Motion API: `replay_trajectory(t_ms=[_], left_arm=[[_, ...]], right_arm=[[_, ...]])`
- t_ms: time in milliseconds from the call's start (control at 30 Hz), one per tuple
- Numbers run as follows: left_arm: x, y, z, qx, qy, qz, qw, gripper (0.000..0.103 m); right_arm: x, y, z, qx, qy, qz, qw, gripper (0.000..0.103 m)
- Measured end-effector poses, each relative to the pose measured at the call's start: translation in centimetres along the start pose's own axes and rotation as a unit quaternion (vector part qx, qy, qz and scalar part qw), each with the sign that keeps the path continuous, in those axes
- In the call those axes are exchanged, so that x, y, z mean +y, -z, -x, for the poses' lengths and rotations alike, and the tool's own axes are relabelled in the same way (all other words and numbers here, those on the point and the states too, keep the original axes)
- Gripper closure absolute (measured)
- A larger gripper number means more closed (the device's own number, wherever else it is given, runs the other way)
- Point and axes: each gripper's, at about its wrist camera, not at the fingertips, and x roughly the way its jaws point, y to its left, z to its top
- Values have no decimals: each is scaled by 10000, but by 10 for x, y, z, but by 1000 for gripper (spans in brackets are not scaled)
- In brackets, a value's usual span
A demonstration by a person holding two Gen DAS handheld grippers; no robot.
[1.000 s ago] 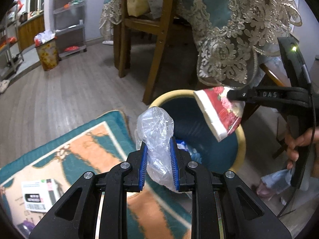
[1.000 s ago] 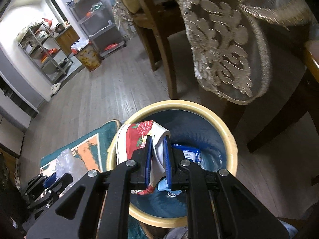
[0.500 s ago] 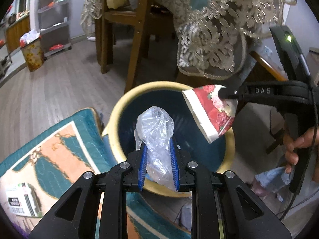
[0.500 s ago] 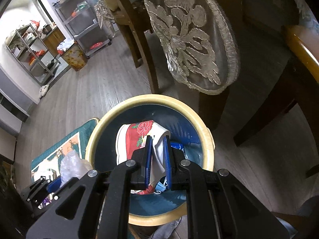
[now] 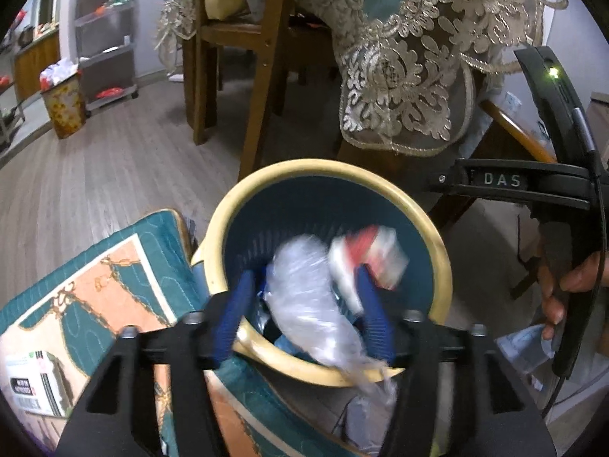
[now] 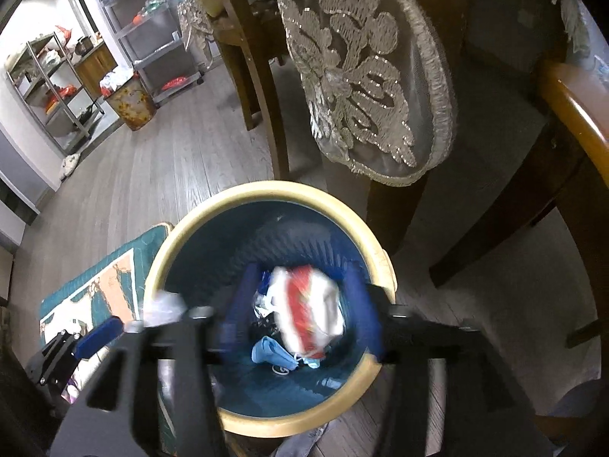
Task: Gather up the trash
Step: 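Move both items over the wastebasket and open both grippers to drop them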
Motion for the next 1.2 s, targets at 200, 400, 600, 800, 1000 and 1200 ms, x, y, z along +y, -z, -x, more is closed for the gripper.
replay_trajectory(t_ms=[200, 400, 600, 800, 1000, 1200], left_arm=[[4, -1, 5, -40, -36, 43, 10000, 25], [9, -2, 11, -128, -192, 80, 9997, 11], [16, -2, 20, -194, -346, 59, 9992, 9], [25, 0, 33, -287, -509, 22, 9983, 8], [32, 2, 45, -316, -623, -68, 9975, 7], [43, 6, 57, -353, -773, -108, 9963, 7]], right_arm=[[3, -3, -1, -18, -112, 46, 9999, 29], [11, -6, 1, -116, -190, 135, 9997, 9], [22, -6, -1, -62, -172, 245, 9995, 6], [29, -5, -4, -17, -93, 347, 9994, 6], [34, -4, -7, 17, -46, 379, 9993, 6], [48, -2, -9, 33, -10, 519, 9986, 6]])
